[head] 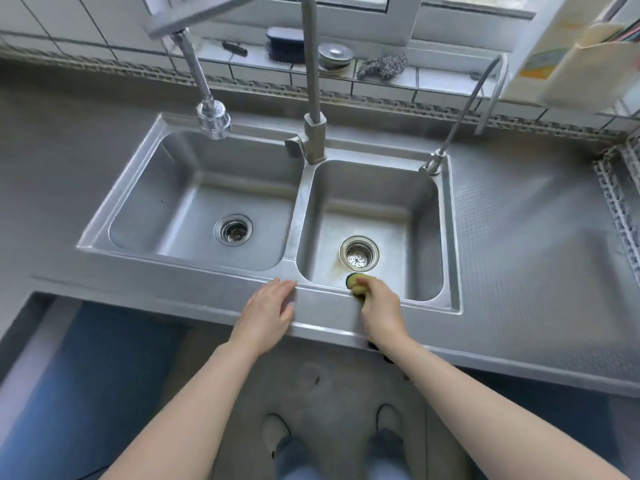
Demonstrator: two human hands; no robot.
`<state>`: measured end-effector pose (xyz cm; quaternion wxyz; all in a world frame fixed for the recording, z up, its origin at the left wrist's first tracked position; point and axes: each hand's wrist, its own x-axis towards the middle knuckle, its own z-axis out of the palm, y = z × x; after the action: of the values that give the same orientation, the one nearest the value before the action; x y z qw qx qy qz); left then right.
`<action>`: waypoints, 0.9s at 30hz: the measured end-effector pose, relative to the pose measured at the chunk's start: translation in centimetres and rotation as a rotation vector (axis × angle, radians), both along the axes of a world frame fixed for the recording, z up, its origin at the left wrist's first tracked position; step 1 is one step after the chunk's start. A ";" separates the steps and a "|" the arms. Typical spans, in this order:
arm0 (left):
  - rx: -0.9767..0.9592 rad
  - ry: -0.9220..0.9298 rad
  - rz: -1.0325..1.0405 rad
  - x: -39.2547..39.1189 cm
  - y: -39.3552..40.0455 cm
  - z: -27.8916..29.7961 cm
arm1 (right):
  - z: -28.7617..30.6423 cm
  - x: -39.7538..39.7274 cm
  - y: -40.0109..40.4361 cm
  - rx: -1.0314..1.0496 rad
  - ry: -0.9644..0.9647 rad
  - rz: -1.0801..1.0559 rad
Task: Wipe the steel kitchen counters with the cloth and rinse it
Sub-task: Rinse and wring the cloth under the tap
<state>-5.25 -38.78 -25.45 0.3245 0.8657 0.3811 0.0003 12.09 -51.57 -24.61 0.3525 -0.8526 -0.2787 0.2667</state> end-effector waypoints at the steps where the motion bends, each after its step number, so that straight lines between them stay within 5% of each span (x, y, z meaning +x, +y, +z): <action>1: -0.043 -0.015 0.005 -0.6 0.6 0.5 | 0.7 -0.8 1.5 0.006 0.047 -0.029; 6: -0.279 -0.167 0.196 -2.9 5.3 3.6 | 4.7 -4.3 8.3 0.071 0.041 0.040; 11: -0.569 -0.371 0.172 -4.1 9.1 6.5 | 7.8 -6.8 12.6 0.188 0.160 0.226; 22: -0.696 -0.456 0.340 -2.1 15.0 6.8 | 10.2 -4.3 21.9 0.245 0.133 0.302; 27: -0.758 -0.472 0.450 -1.1 18.7 6.5 | 11.1 2.5 26.3 0.189 -0.092 0.043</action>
<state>-6.32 -20.05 -18.94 0.6855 0.5596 0.4479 0.1280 14.55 -25.24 -13.49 0.4123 -0.8207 -0.3367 0.2074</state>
